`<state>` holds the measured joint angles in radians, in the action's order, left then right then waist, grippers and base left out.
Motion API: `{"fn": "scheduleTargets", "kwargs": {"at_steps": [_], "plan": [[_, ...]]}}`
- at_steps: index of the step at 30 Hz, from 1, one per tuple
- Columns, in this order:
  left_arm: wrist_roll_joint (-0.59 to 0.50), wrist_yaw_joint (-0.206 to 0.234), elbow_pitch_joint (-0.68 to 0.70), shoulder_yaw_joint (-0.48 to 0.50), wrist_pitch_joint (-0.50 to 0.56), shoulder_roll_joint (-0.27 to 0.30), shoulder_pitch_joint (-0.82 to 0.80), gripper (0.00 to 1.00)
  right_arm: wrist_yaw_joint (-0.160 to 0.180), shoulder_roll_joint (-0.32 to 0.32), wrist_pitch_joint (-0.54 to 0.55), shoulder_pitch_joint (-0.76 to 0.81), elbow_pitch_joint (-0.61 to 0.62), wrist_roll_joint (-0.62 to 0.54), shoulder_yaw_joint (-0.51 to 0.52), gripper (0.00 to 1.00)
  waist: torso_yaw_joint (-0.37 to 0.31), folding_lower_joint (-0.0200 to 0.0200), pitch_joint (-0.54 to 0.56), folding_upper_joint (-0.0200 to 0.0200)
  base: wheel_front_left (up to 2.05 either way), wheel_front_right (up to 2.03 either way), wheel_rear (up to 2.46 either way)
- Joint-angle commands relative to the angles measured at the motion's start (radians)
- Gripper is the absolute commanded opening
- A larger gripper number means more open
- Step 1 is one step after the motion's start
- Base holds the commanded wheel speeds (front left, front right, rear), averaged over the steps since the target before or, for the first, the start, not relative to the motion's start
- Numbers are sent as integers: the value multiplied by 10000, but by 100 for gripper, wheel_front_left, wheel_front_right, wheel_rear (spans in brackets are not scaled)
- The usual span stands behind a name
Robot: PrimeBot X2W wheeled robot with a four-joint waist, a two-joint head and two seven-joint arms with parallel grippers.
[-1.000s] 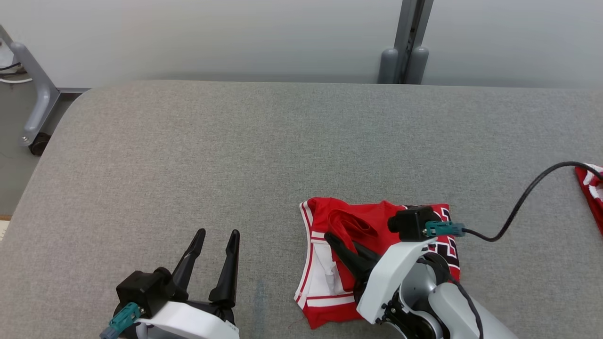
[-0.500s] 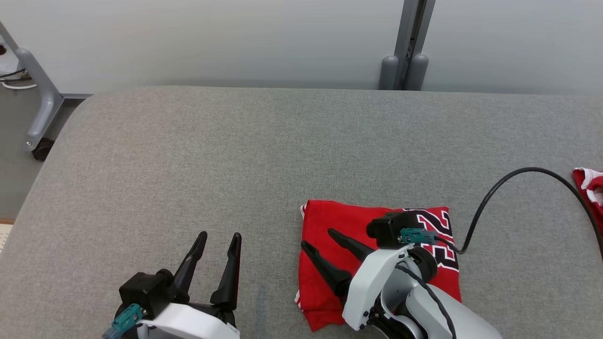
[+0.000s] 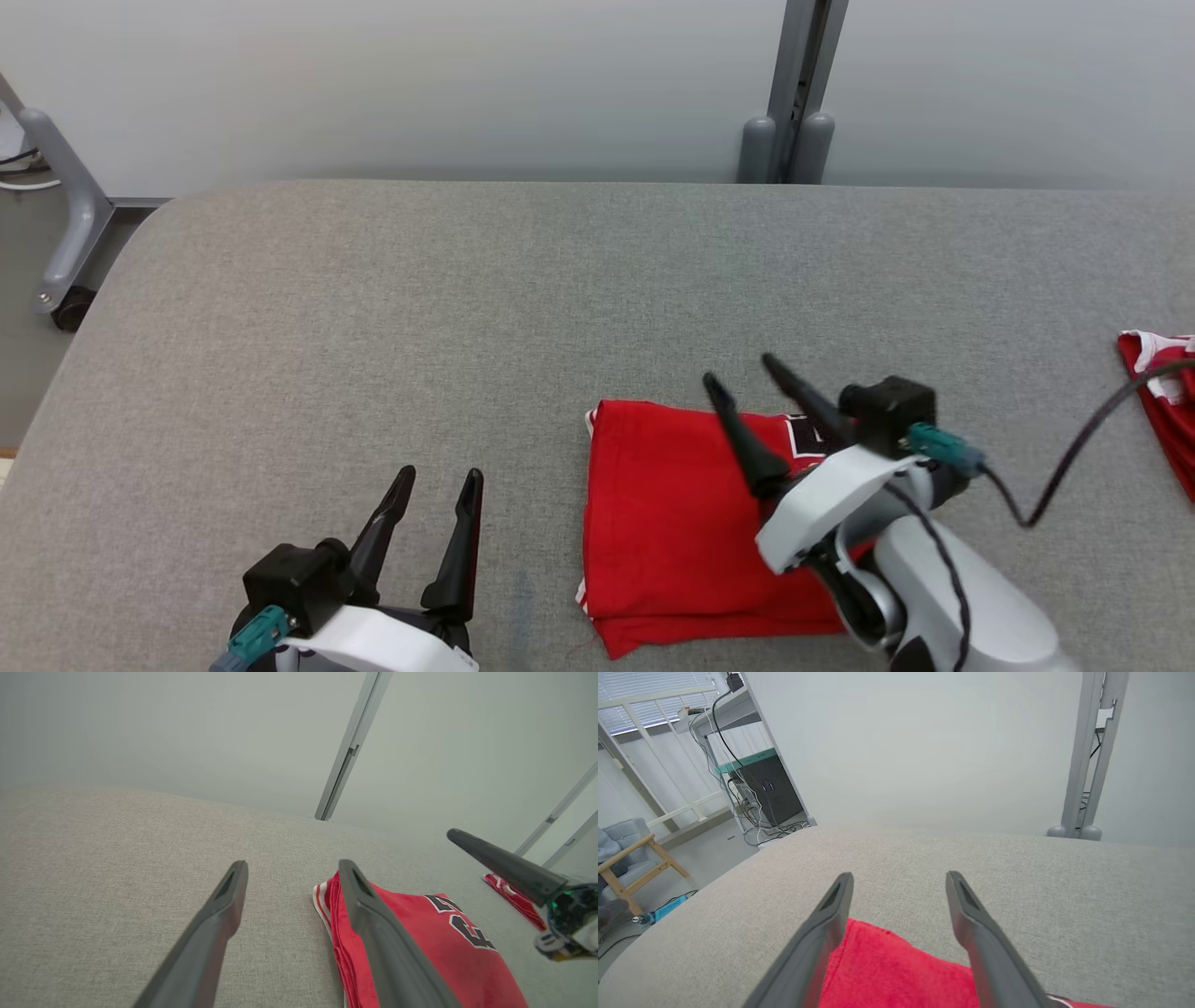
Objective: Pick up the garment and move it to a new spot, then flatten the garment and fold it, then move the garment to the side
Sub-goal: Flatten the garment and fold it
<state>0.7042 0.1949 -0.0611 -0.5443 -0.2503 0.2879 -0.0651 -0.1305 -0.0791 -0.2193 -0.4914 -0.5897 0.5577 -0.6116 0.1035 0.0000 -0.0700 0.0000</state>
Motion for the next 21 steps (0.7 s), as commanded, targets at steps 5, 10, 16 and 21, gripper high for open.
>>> {"fn": "scheduleTargets", "kwargs": {"at_steps": [5, 10, 16, 21], "plan": [[-135, 71, -107, -10, -25, -20, -210, 100, -6, -137, -421, 562, 444, -1181, 1774, 100, -155, 0, 107, 0, 0, 0, 0], [-200, 50, -264, 104, -81, -109, -284, 100, -6, -12, -465, 1586, 1639, -2209, 3645, 100, -317, 0, 239, 0, 0, 0, 0], [-481, 139, -547, 360, -144, -178, -146, 100, -6, 160, -463, 2905, 2916, -3178, 5053, 100, -480, 0, 381, 0, 0, 0, 0], [-913, 223, -754, 542, -155, -273, -33, 100, -6, 246, -422, 3713, 3540, -3573, 5651, 100, -550, 0, 531, 0, 0, 0, 0]]}}
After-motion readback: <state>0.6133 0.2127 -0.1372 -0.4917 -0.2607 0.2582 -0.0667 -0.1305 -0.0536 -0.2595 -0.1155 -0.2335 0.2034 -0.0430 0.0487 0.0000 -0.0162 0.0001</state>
